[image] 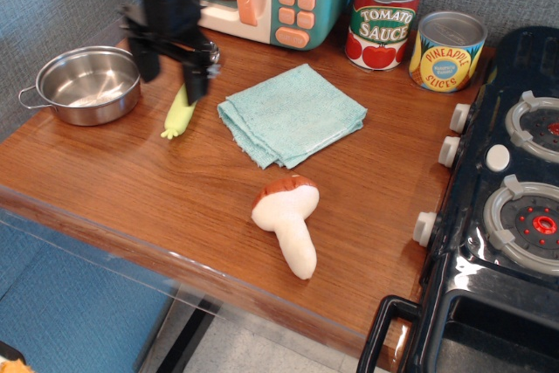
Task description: Move the blue towel in front of the yellow spoon.
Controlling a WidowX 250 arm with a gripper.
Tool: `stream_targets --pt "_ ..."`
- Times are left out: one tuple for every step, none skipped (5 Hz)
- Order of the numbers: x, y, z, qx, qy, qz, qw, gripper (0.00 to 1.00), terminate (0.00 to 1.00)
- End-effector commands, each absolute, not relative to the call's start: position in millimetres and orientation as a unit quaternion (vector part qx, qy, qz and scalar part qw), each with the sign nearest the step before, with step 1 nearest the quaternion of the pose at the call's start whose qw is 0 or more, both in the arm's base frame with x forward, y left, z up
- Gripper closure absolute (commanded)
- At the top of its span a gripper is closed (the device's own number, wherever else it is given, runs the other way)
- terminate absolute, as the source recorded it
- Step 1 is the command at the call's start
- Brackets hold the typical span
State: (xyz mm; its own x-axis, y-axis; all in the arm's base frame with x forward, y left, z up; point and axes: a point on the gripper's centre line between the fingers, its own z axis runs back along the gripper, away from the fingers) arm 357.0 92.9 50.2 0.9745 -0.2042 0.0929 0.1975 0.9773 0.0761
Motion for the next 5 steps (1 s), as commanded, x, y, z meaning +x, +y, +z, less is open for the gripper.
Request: stream_targets --pt "393 32 63 0.029 -0.080 -0.142 0.986 0.00 0.00" --pt "416 16 59 0.010 -0.085 -0.137 0.987 0.00 0.00" --pt "428 19 47 0.010 -0.072 -0.122 0.990 0.00 0.00" --pt "426 26 35 0.021 -0.057 -0.119 0.991 0.00 0.00" --pt "411 39 26 0.038 -0.040 -0.123 0.991 0.00 0.00"
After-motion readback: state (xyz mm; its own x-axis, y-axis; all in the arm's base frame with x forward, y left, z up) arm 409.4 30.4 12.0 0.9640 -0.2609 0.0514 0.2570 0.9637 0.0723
